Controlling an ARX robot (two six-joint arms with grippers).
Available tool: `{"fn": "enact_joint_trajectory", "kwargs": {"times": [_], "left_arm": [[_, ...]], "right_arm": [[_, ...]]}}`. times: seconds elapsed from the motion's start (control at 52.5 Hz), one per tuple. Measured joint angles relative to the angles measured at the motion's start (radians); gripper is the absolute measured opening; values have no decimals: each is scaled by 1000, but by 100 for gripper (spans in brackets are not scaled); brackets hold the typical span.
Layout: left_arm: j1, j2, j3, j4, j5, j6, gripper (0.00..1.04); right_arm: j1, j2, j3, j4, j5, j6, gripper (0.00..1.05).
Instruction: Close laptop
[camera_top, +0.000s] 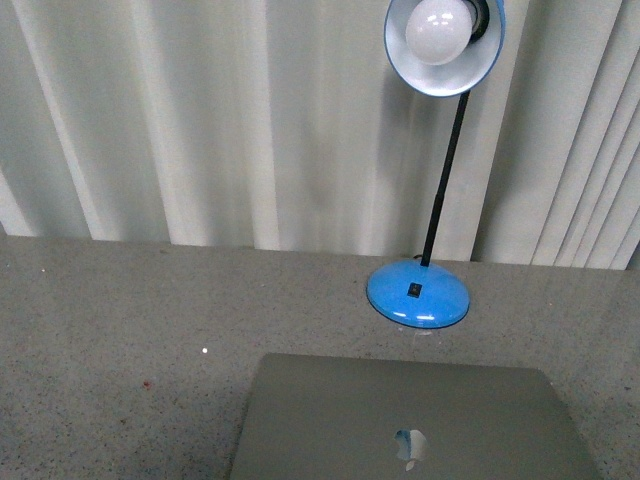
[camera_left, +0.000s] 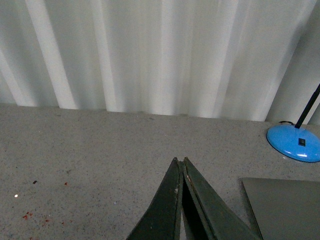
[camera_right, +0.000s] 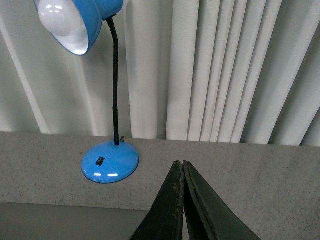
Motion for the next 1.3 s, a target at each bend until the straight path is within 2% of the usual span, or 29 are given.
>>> {"fn": "enact_joint_trajectory", "kwargs": {"times": [0.305, 0.648, 0.724, 0.972, 1.106, 1.296], "left_arm": [[0, -106, -45, -59, 0, 0, 4], [0, -234, -76, -122, 0, -3, 4], [0, -260, -77, -150, 0, -3, 4], [0, -315, -76, -205, 0, -3, 4], [0, -457, -76, -377, 0, -3, 4], [0, -488, -76, -385, 0, -3, 4]], "right_arm": [[0, -129, -80, -50, 0, 0, 3], [0, -323, -142, -180, 0, 1, 3], [0, -344, -171, -161, 0, 2, 3], [0, -436, -174, -245, 0, 2, 3], [0, -483, -174, -293, 0, 2, 3], [0, -560, -174, -371, 0, 2, 3]]}}
